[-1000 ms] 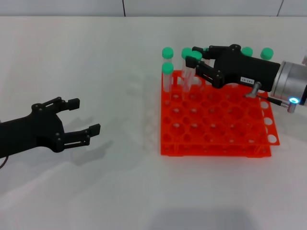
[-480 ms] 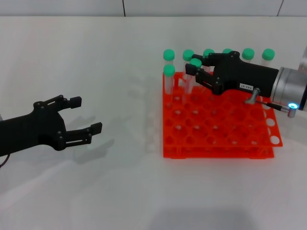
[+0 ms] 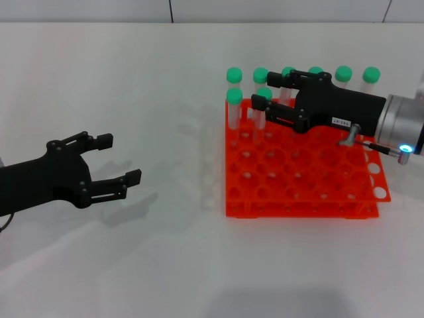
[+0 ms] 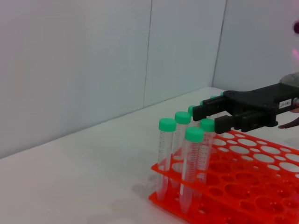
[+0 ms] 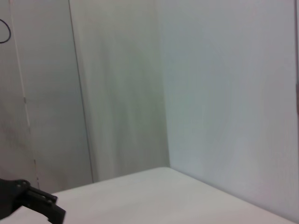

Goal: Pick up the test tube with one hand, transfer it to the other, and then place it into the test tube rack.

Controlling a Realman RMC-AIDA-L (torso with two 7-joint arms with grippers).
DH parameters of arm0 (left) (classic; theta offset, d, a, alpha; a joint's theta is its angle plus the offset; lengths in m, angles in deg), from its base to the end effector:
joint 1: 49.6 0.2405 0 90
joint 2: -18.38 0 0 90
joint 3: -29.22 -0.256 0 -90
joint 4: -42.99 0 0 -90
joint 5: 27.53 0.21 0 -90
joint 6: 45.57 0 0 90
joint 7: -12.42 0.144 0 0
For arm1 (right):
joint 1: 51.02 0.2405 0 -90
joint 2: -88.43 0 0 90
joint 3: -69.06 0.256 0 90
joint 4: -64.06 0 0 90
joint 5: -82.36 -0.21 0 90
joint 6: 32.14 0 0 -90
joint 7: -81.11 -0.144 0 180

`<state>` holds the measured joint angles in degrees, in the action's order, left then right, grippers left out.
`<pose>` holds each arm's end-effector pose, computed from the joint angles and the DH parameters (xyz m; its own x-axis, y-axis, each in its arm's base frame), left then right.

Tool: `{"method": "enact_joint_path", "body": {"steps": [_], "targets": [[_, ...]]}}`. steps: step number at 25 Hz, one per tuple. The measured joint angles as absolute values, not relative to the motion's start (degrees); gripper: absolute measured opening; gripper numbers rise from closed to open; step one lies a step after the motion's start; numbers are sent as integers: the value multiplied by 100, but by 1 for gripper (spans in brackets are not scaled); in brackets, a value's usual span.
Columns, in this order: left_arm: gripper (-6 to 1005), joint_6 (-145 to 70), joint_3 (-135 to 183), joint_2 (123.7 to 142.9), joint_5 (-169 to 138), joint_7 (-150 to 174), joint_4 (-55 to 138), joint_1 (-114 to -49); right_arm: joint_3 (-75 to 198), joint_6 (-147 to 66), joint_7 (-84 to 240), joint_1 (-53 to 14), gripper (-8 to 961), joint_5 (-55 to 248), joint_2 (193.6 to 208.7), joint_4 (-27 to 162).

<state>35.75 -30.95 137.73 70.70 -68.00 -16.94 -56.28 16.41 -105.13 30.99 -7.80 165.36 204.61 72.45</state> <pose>-0.2966 0.2715 0.0255 0.8308 0.2870 0.4768 0.4751 -0.8120 -0.3390 0.2186 0.3774 -0.0498 0.7736 -0.0992 -0.6259 -0.3707 -0.8719 -0.3200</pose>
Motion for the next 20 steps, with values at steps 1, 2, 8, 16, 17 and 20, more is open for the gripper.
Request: {"method": "enact_joint_path", "body": {"steps": [1, 2, 8, 16, 17, 20], "targets": [[888, 3582, -3092, 13773, 7065, -6799, -1695, -5628, 1641, -10558, 3099, -792, 432, 16539, 20461, 7261], [888, 3592, -3088, 13773, 7059, -6800, -1695, -5628, 1641, -10644, 3099, -826, 466, 16539, 20460, 7297], [888, 3667, -3081, 13760, 7054, -6806, -1729, -5658, 1549, -11266, 2622, -1484, 572, 16616, 20362, 8144], [888, 4018, -3029, 13653, 7156, -6978, -1683, -5909, 943, -11922, 1570, -2412, 690, 17115, 19927, 9557], [888, 4141, -2967, 13624, 7243, -7054, -1663, -5998, 926, -12010, 1504, -2397, 709, 17239, 19859, 9543], [888, 4568, -2690, 13548, 7498, -7164, -1515, -6320, 950, -12172, 1453, -2395, 765, 17392, 19764, 9482]]}}
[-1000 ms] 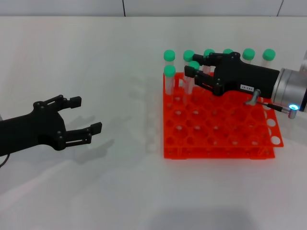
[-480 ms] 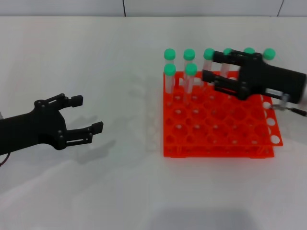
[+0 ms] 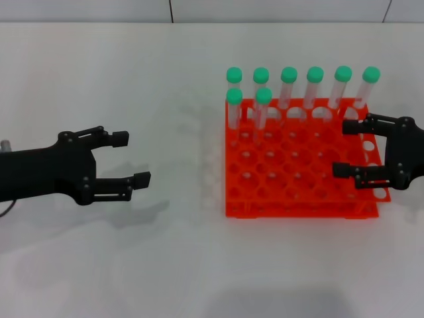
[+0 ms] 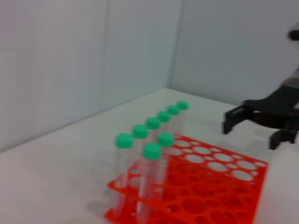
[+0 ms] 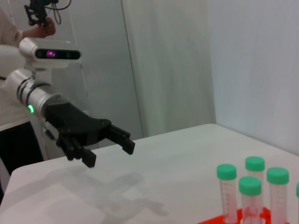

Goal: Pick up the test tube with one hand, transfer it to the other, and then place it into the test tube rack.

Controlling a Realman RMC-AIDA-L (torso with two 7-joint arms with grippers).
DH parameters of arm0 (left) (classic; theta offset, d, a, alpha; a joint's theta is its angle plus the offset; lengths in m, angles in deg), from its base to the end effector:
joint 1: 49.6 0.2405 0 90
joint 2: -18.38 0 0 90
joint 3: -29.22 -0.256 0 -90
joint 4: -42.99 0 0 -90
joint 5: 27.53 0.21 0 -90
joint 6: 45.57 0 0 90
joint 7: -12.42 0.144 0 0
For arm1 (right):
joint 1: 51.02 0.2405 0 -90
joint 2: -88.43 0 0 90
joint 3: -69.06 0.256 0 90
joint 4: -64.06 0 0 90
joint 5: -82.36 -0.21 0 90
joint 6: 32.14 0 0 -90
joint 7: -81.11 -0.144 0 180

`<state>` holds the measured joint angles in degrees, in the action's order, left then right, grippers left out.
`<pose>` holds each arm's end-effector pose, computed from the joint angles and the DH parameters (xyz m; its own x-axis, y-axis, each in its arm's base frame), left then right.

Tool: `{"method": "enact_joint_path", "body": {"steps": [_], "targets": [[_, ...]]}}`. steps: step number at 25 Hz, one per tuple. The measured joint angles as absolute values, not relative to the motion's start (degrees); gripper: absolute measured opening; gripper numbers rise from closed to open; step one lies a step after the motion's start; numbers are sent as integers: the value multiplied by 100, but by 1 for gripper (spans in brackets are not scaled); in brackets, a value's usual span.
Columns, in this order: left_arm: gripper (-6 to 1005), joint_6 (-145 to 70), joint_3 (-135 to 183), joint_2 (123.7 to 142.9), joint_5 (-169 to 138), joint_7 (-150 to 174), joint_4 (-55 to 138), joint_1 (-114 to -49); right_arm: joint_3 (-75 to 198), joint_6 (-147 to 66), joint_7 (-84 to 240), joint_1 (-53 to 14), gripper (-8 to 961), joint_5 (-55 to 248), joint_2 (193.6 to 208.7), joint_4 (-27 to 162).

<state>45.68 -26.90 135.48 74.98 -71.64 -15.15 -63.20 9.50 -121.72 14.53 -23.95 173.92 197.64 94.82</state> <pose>-0.2770 0.2836 0.0372 0.8456 0.2807 0.4540 0.4078 -0.8885 -0.2103 0.2744 0.3234 0.0288 0.8378 -0.1540 -0.5238 -0.2923 -0.9368 -0.1921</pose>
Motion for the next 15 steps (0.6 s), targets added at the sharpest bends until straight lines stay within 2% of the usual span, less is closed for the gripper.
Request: {"method": "enact_joint_path", "body": {"steps": [4, 8, 15], "targets": [[888, 5201, -2217, 13321, 7749, -7170, -979, -6789, 854, -12194, 1446, -2398, 840, 17419, 19768, 9488], [888, 5440, -2136, 13131, 7883, -7170, -581, -7128, 746, -12229, 1407, -2361, 862, 17549, 19778, 9479], [888, 5562, -2128, 13088, 8232, -7271, -525, -7338, 744, -12246, 1344, -2356, 868, 17645, 19815, 9501]]}}
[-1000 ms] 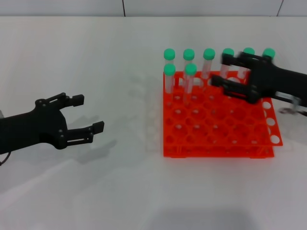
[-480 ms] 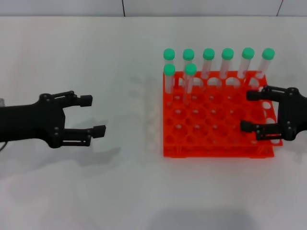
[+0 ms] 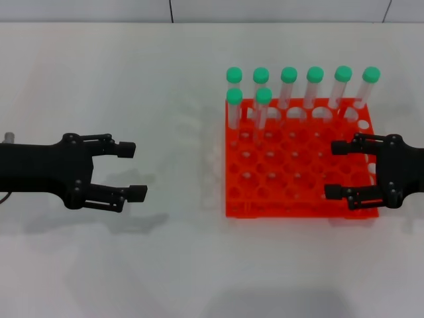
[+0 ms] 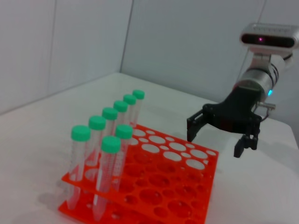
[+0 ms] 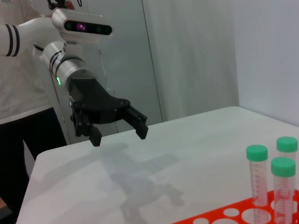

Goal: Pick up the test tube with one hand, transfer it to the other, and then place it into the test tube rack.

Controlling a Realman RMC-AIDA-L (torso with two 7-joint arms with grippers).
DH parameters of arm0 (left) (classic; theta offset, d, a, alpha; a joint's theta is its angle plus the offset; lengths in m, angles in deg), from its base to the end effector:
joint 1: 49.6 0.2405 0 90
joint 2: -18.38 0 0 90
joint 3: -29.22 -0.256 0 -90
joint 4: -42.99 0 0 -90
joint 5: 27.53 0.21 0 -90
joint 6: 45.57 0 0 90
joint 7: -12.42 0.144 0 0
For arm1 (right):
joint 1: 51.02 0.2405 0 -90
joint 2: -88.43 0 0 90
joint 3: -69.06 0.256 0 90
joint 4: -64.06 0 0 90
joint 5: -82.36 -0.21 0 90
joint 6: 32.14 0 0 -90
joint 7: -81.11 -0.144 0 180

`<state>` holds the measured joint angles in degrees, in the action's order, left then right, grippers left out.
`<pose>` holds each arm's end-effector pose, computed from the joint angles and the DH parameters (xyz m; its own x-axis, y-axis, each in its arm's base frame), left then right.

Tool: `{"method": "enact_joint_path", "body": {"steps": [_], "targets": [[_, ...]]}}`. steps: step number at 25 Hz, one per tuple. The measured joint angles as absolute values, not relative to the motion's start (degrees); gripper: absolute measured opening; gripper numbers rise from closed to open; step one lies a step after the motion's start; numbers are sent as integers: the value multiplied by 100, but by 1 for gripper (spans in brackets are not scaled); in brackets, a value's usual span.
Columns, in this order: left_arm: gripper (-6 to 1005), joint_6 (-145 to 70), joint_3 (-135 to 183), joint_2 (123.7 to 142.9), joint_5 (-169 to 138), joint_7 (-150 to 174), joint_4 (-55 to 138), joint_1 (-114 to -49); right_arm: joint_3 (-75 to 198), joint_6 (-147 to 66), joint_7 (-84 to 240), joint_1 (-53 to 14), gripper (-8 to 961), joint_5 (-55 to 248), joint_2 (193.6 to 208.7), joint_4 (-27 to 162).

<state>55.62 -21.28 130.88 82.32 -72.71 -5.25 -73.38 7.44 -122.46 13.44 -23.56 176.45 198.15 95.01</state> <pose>-0.2700 0.2989 0.0488 0.8615 0.3219 0.3927 0.3652 -0.9301 -0.0388 0.2728 0.3166 0.0170 0.8564 -0.1801 -0.4839 -0.2736 -0.9531 -0.1295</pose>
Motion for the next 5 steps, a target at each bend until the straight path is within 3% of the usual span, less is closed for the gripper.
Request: {"method": "enact_joint_path", "body": {"steps": [5], "targets": [[888, 5564, -2124, 13080, 8287, -7312, -518, -7371, 745, -12246, 1339, -2357, 868, 17651, 19836, 9509]]}}
